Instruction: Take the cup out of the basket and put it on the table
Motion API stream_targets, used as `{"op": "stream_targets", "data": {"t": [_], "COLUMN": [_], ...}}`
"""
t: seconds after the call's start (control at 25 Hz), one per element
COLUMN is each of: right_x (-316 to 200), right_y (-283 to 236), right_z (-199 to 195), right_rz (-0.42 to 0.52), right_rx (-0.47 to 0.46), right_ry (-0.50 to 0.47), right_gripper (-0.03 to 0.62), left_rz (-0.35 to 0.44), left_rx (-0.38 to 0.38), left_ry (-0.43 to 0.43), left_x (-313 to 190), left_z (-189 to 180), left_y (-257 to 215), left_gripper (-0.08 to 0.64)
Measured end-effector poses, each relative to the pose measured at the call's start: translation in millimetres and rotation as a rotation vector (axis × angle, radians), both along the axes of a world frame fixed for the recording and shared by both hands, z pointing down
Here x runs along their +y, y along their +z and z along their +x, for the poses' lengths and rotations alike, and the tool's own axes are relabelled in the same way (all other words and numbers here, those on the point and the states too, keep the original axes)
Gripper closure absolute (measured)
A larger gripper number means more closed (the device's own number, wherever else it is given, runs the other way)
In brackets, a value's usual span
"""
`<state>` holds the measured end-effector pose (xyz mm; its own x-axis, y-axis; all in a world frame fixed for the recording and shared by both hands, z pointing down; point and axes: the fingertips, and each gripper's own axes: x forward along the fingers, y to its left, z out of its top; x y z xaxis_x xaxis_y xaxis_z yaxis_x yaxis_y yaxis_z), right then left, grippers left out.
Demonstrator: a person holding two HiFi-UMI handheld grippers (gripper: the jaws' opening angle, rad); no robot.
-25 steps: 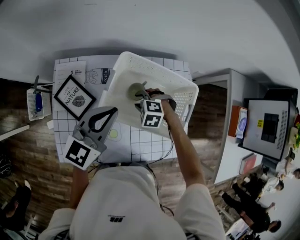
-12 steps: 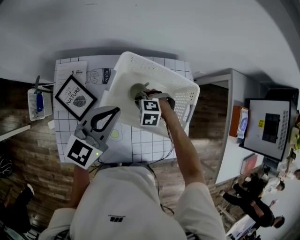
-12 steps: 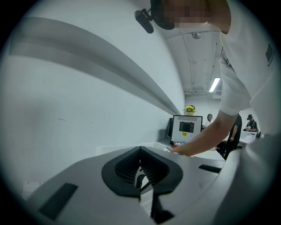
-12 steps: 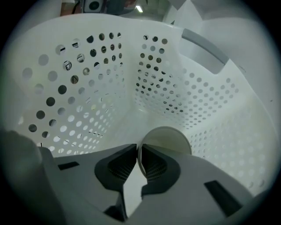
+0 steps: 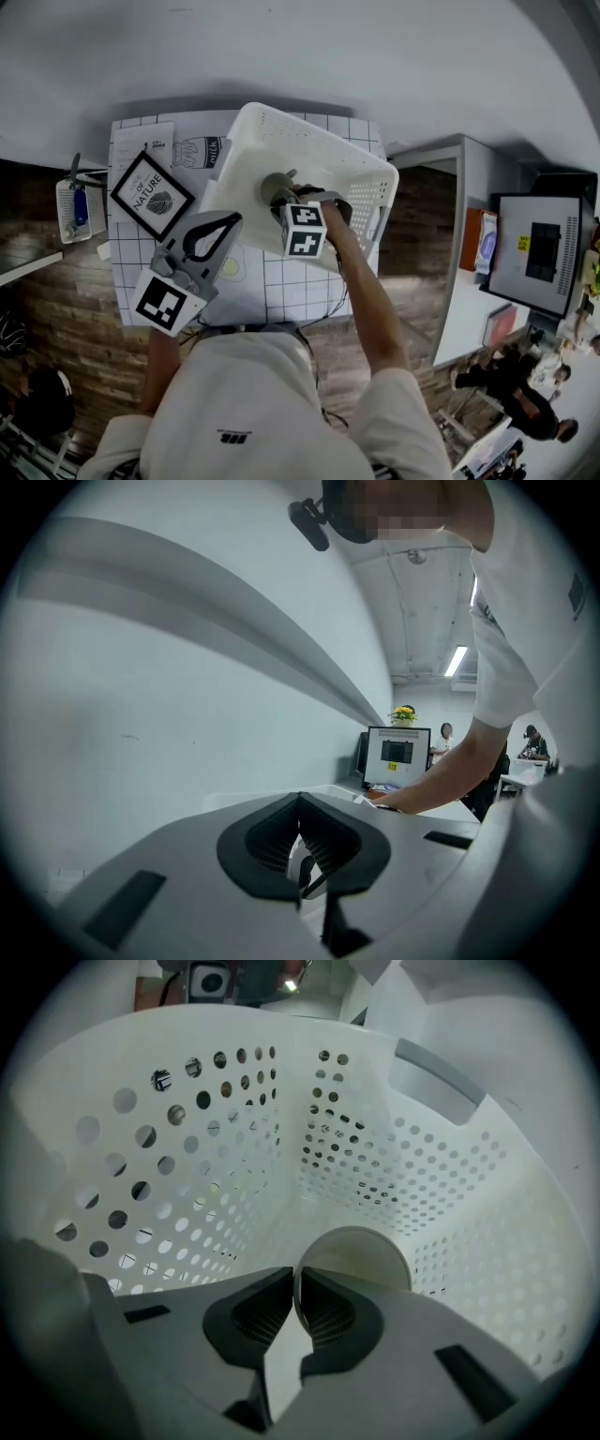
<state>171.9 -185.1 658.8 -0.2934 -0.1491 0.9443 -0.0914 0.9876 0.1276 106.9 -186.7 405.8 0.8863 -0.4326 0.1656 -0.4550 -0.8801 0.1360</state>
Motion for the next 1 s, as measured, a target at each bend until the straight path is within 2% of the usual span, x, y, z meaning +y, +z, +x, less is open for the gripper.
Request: {"op": "stream_targets", "data": {"t": [0.52, 1.0], "right_x": [-2, 13], "right_y": [-48, -96], "right_z": [3, -2], "right_rz": [0.072, 0.147], "right_rx": [-0.049, -0.073], "right_ry": [0.049, 0.068], "right_gripper": [0.555, 0.555], "left_rz": [0.030, 0.061], "left_rx": [0.008, 0.016], "left_ry": [0.017, 0.000], "left_x": [14, 36], "left_z": [2, -18], "left_y": [-12, -27], "left_gripper": [0.555, 0.555]}}
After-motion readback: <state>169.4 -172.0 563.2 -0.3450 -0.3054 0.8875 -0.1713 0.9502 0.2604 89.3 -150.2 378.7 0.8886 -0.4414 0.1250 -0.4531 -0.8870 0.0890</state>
